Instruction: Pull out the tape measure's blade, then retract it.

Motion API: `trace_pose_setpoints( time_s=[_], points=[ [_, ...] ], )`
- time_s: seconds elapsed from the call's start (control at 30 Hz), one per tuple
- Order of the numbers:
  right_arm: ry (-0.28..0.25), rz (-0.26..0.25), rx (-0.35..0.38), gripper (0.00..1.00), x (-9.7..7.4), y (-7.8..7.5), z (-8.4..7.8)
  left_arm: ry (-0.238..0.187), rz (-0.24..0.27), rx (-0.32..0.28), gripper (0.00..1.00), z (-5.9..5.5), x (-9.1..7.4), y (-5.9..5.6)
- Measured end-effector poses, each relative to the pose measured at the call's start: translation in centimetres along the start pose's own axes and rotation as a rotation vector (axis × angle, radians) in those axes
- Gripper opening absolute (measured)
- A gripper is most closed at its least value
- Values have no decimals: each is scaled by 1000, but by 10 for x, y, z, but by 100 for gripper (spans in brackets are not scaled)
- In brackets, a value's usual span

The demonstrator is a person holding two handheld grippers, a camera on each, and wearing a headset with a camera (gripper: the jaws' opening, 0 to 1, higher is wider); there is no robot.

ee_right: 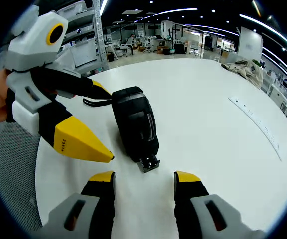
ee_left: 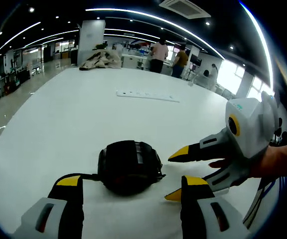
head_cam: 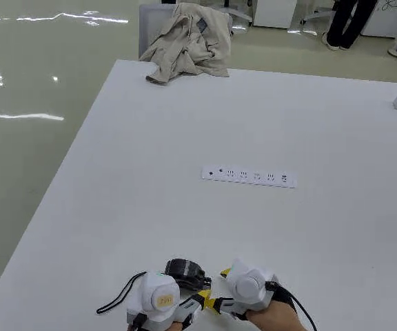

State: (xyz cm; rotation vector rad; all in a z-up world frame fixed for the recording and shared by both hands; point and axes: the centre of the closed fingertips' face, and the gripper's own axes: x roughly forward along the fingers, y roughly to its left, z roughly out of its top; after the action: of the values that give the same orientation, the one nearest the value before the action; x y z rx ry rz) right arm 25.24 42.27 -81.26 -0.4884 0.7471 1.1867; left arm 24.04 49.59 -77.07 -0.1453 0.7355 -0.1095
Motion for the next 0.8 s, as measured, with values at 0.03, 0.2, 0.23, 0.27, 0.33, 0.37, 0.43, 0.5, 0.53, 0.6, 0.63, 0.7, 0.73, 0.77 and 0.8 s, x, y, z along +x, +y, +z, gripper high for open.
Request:
trace_pose_setpoints(
  time_s=[0.03,0.2,0.23,0.27,0.33,0.37,0.43,0.5,0.53,0.6,0.63,0.7,0.73,0.77,0.8],
  points=[
    [-5,-4,5,49,-2,1,1,-1,-2,2,78,0,-1,0],
    [-26,-14,30,51,-10,5,4,-5,-5,6,80,2,-6,4],
    [-29,-17,34,51,-11,5,4,-5,-3,9,80,2,-6,5],
    [-35,-21,41,51,-13,6,5,-8,-4,10,80,2,-7,7],
    [-46,-28,53,52,-17,7,7,-6,-3,11,81,1,-8,8],
    [-50,-31,56,53,-19,8,8,-8,-6,13,81,1,-9,8],
    [-59,-40,68,54,-23,8,8,-9,-5,20,81,0,-11,10],
    [-66,-49,78,54,-25,8,7,-10,-8,19,82,-1,-12,11],
    [-68,-54,85,55,-27,8,7,-9,-11,21,82,-1,-13,12],
    [-73,-61,93,55,-31,10,8,-10,-14,24,82,-1,-15,12],
    [-73,-61,93,56,-32,12,8,-13,-15,19,82,-1,-17,13],
    [-78,-68,108,58,-36,15,8,-20,-14,17,82,0,-19,16],
    [-82,-71,117,58,-38,16,8,-21,-14,14,82,0,-21,17],
    [-89,-75,126,58,-40,18,8,-24,-15,9,82,1,-23,18],
    [-92,-81,136,58,-42,19,7,-25,-14,10,83,1,-25,19]
  ],
)
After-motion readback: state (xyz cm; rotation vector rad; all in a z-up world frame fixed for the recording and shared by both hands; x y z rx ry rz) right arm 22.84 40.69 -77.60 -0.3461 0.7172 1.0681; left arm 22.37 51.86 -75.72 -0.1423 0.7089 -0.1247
